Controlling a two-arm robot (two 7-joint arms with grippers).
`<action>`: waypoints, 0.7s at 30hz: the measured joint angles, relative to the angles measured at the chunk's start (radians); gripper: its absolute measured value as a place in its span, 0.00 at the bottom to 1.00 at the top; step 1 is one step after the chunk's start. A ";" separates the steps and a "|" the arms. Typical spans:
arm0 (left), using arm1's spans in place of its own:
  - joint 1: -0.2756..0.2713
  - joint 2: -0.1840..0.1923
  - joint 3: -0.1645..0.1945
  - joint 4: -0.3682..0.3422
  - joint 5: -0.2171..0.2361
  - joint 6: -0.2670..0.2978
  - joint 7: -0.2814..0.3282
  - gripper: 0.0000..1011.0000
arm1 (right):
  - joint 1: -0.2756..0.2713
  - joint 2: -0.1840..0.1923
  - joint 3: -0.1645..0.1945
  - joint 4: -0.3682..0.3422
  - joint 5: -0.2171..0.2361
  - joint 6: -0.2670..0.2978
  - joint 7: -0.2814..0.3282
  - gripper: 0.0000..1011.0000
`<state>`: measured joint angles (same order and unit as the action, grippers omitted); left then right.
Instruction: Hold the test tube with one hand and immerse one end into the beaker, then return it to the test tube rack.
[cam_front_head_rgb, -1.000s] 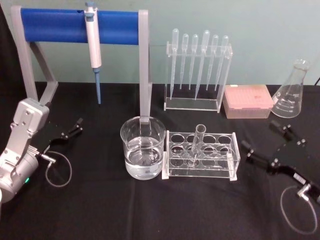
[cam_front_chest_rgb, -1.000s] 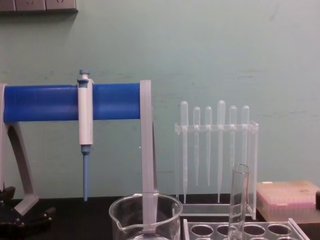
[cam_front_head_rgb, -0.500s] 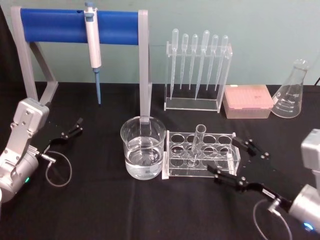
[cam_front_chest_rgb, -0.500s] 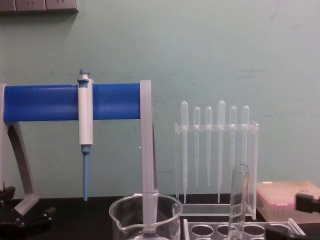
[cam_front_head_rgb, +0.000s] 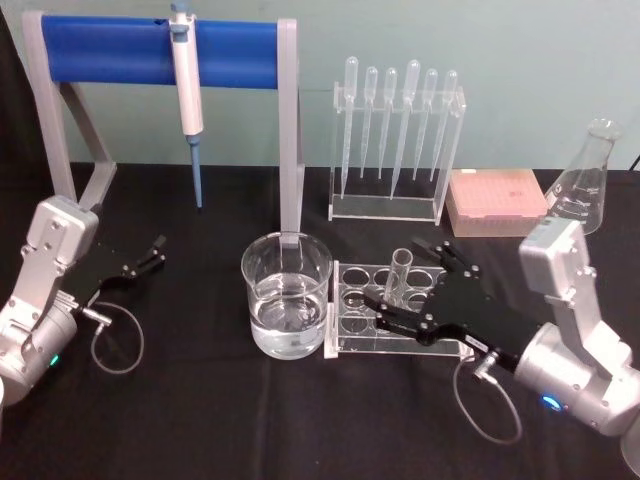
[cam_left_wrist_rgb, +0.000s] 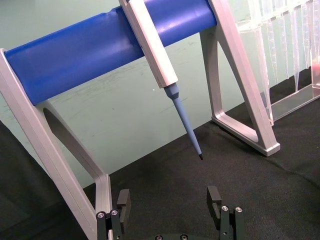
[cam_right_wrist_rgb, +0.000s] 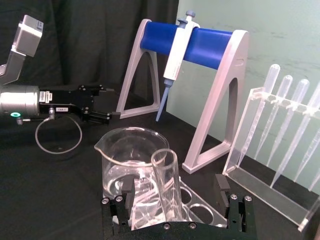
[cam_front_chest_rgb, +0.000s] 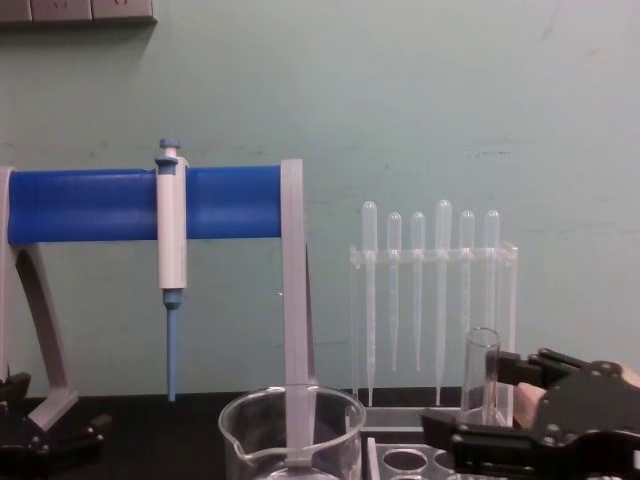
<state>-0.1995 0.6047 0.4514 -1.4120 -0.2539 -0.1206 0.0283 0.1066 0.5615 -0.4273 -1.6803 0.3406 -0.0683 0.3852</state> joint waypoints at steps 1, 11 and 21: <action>0.000 0.000 0.000 0.000 0.000 0.000 0.000 0.99 | 0.005 -0.006 -0.002 0.004 -0.005 0.001 0.000 0.99; 0.000 0.000 0.000 0.000 0.000 0.000 0.000 0.99 | 0.018 -0.051 -0.008 0.029 -0.064 0.003 -0.015 0.99; 0.000 0.000 0.000 0.000 0.000 0.000 0.000 0.99 | 0.017 -0.051 -0.007 0.029 -0.065 0.001 -0.018 0.97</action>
<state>-0.1995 0.6047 0.4514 -1.4120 -0.2539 -0.1205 0.0283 0.1234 0.5107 -0.4345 -1.6511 0.2759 -0.0673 0.3674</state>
